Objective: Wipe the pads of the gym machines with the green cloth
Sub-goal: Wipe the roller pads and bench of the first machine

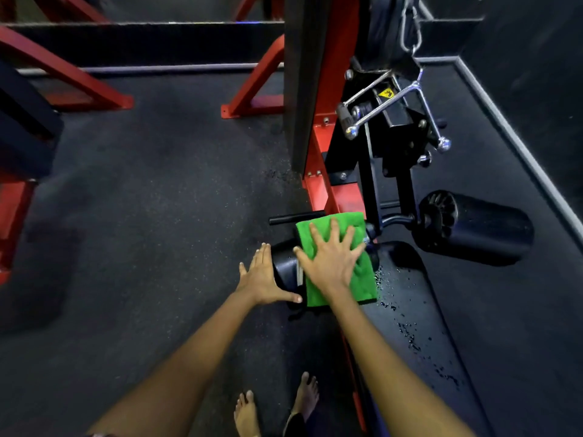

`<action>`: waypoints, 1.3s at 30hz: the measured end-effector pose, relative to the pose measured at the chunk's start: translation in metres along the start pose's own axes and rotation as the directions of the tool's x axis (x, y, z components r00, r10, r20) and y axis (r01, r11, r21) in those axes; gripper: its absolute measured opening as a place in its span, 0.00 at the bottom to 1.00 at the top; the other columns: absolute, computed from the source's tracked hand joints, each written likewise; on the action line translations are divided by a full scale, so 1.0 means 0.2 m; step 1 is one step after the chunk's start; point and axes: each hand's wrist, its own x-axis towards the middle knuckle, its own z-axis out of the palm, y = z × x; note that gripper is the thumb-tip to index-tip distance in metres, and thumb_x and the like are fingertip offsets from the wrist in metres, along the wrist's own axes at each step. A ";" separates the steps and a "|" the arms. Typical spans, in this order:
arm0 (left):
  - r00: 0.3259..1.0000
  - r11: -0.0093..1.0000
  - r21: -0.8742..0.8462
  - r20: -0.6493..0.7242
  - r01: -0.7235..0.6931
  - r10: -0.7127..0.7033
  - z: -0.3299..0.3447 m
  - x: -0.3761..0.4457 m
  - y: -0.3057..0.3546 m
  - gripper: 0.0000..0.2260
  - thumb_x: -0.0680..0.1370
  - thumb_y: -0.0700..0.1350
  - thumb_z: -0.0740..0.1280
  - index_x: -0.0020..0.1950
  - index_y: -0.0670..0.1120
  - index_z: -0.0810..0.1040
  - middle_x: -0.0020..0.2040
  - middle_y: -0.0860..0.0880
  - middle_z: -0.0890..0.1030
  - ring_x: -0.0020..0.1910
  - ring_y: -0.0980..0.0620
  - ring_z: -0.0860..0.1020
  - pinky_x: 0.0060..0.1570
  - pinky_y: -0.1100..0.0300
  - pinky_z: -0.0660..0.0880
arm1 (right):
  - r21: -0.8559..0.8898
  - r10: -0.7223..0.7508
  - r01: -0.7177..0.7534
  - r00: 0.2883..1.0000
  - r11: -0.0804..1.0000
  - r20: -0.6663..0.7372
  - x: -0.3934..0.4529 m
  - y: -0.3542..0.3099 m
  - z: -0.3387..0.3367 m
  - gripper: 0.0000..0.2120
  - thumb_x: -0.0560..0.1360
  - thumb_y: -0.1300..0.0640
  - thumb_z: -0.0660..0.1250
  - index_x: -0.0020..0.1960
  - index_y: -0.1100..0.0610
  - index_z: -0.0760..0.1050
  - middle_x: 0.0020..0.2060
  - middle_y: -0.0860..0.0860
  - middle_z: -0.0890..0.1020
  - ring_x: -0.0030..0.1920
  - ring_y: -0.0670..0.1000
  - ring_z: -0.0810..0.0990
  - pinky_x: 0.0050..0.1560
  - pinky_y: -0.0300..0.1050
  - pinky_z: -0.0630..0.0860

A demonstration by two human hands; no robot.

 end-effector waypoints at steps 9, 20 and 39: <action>0.998 0.989 0.134 -0.038 0.055 -0.051 0.01 0.01 0.05 0.63 0.57 0.64 0.78 0.76 0.43 0.42 0.77 0.49 0.48 0.75 0.46 0.55 0.72 0.37 0.49 | 0.071 -0.036 0.049 0.984 0.996 -0.175 -0.01 0.30 0.04 0.26 0.72 0.37 0.59 0.70 0.40 0.68 0.71 0.53 0.67 0.65 0.63 0.65 0.58 0.63 0.67; 0.988 0.958 0.243 -0.058 0.152 -0.142 0.10 -0.06 0.12 0.62 0.63 0.64 0.74 0.75 0.42 0.32 0.77 0.48 0.36 0.76 0.45 0.50 0.72 0.39 0.48 | -0.009 -0.285 0.285 0.957 0.959 -0.061 -0.10 0.17 0.08 0.28 0.65 0.40 0.67 0.64 0.43 0.74 0.64 0.54 0.75 0.63 0.63 0.71 0.52 0.68 0.73; 0.983 0.949 0.258 -0.088 0.180 -0.162 0.12 -0.07 0.15 0.62 0.64 0.63 0.75 0.74 0.41 0.31 0.77 0.47 0.34 0.77 0.43 0.48 0.73 0.42 0.48 | 0.101 -0.180 0.216 0.941 0.971 -0.287 -0.10 0.38 0.11 0.27 0.65 0.48 0.74 0.64 0.47 0.75 0.61 0.57 0.76 0.59 0.59 0.66 0.49 0.61 0.74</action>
